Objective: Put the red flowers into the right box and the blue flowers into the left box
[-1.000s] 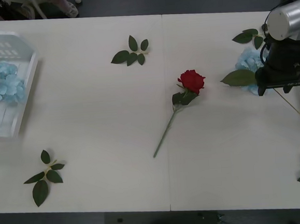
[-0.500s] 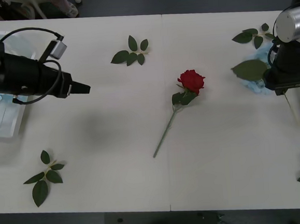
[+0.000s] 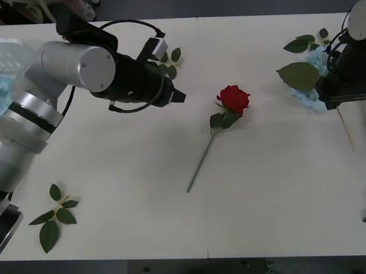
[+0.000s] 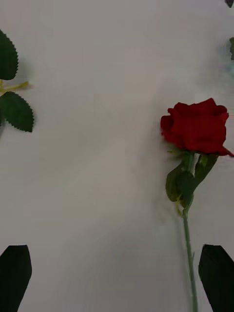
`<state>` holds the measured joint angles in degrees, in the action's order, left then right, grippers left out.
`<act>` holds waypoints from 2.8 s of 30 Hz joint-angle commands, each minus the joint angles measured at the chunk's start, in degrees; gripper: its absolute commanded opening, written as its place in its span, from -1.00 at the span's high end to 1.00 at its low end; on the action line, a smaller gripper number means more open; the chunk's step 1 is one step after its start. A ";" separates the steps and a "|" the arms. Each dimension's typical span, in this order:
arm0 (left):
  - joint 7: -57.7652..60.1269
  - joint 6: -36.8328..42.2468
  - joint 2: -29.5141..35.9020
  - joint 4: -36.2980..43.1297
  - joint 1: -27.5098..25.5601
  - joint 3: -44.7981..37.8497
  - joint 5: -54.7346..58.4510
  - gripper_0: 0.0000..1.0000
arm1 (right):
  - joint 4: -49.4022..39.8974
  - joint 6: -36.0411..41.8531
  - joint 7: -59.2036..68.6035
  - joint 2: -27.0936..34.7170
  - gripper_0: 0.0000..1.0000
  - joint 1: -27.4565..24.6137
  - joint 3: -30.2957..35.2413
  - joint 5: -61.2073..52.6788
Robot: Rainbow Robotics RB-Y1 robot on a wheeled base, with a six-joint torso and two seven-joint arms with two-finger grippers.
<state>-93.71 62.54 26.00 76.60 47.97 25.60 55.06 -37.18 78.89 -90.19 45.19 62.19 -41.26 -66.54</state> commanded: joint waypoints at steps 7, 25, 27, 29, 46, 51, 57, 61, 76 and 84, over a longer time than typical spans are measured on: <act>3.89 -7.61 -7.02 -6.37 5.38 4.02 -7.60 -1.00 | -1.67 -2.86 -41.82 11.59 1.00 -3.03 13.93 -33.75; -0.24 -9.37 6.95 16.57 -10.26 -5.21 11.65 -1.00 | -42.19 -35.56 -57.38 15.81 1.00 -28.52 14.89 -83.84; -5.34 -11.48 12.05 23.33 -17.91 -7.32 21.14 -1.00 | -45.88 -38.64 -56.85 14.84 1.00 -29.40 14.89 -84.46; -9.73 -13.23 16.01 28.43 -23.36 -8.90 27.38 -1.00 | -47.37 -39.95 -56.41 12.82 1.00 -29.40 14.98 -84.46; -27.31 -16.84 4.49 29.49 -28.72 -14.61 40.92 -1.00 | -49.30 -42.68 -55.71 0.07 1.00 -29.40 16.83 -83.23; -27.84 -20.09 2.30 21.67 -20.72 -11.71 40.04 -1.00 | -50.01 -42.59 -55.27 -0.81 1.00 -29.40 16.74 -82.26; -27.84 -24.04 3.09 12.79 -10.61 -5.74 40.48 -1.00 | -50.62 -42.15 -54.57 -0.37 1.00 -29.40 16.74 -80.51; -27.84 -26.42 3.26 8.66 -6.66 -2.48 41.88 -1.00 | -50.62 -42.15 -54.39 -0.45 1.00 -29.31 16.74 -80.51; -26.70 -26.59 3.53 4.35 -0.24 3.76 43.55 -0.92 | -50.62 -42.15 -54.21 -0.54 1.00 -29.31 16.74 -80.51; -26.61 -26.77 4.41 4.88 0.90 6.30 45.49 -0.90 | -50.62 -42.24 -54.21 -0.54 1.00 -29.31 16.74 -80.51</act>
<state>-121.35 36.23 28.41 80.30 46.63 31.90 99.43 -85.76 36.59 -146.10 44.68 31.31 -25.04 -146.94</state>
